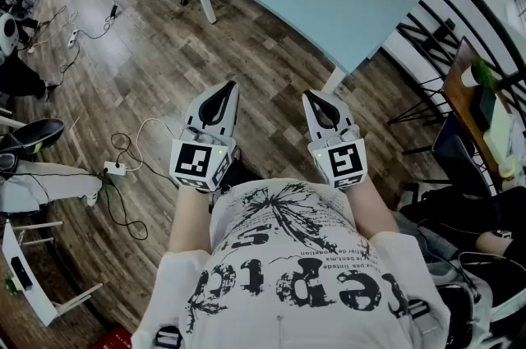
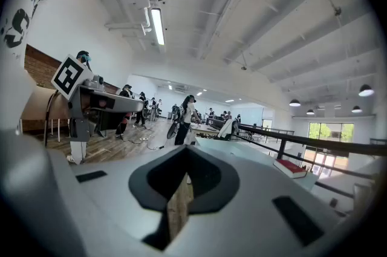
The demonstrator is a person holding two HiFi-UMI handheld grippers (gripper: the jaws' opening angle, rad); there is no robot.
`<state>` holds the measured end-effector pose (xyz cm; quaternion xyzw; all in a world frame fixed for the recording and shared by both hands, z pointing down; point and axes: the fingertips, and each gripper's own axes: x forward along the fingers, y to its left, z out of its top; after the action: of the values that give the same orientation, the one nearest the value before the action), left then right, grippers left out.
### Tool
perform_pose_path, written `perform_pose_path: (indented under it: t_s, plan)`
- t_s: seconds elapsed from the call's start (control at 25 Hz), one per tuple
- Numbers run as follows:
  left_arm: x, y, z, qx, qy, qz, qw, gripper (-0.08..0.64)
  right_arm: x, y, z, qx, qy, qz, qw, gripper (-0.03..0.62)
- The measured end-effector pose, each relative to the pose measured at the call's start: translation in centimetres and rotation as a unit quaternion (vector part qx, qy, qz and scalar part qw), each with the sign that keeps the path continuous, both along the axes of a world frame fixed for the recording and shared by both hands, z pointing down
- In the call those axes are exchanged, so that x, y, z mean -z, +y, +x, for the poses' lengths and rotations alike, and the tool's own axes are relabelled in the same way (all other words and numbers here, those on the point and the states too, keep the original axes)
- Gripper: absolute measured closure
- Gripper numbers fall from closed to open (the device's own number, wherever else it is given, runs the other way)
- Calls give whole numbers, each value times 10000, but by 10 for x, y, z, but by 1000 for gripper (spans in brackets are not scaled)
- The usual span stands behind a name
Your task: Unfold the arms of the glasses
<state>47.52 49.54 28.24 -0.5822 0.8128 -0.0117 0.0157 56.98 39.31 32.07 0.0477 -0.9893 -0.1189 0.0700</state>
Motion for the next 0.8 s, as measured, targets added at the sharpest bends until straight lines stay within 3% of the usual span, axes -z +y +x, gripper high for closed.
perform_pose_path:
  t_s: [0.48, 0.8]
  plan:
    - [-5, -21, -3, -277, -37, -41, 9996, 541, -10, -14, -6, -199, -21, -228, 9995, 583]
    - [-22, -23, -52, -345, 134, -125, 9992, 540, -26, -13, -53, -351, 76, -248, 9990, 582]
